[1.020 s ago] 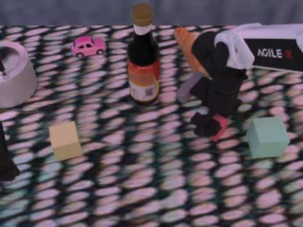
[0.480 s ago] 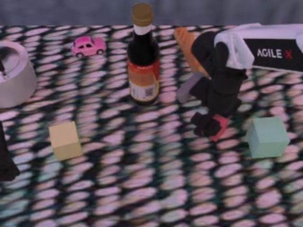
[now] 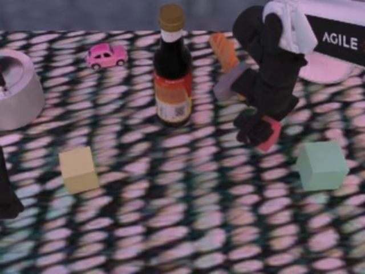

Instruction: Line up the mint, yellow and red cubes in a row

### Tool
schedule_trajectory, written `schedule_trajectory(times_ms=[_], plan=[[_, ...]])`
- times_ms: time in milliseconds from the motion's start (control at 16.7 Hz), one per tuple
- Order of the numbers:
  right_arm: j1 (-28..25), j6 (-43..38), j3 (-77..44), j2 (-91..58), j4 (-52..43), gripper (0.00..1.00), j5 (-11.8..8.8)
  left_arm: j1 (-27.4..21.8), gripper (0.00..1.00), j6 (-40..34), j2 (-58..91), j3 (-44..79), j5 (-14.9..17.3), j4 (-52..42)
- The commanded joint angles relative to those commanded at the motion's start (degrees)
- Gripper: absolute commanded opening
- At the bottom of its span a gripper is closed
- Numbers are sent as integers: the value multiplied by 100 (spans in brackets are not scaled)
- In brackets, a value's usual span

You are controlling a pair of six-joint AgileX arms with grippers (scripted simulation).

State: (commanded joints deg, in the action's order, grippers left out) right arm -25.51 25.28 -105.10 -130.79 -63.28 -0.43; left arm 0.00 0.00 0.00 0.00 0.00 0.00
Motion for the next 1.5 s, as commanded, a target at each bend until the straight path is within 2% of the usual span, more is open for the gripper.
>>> schedule_trajectory(times_ms=[420,1080,1500], plan=[[-27,80,30,114,-64,0,-5,0,100,0,0,0,0,0],[-1267,2434,2503,2015,451,0,-79,0,100,0,0,0,0,0],[-1323,2544,2671,2065,565,0,-81,0,100,0,0,0,0,0]])
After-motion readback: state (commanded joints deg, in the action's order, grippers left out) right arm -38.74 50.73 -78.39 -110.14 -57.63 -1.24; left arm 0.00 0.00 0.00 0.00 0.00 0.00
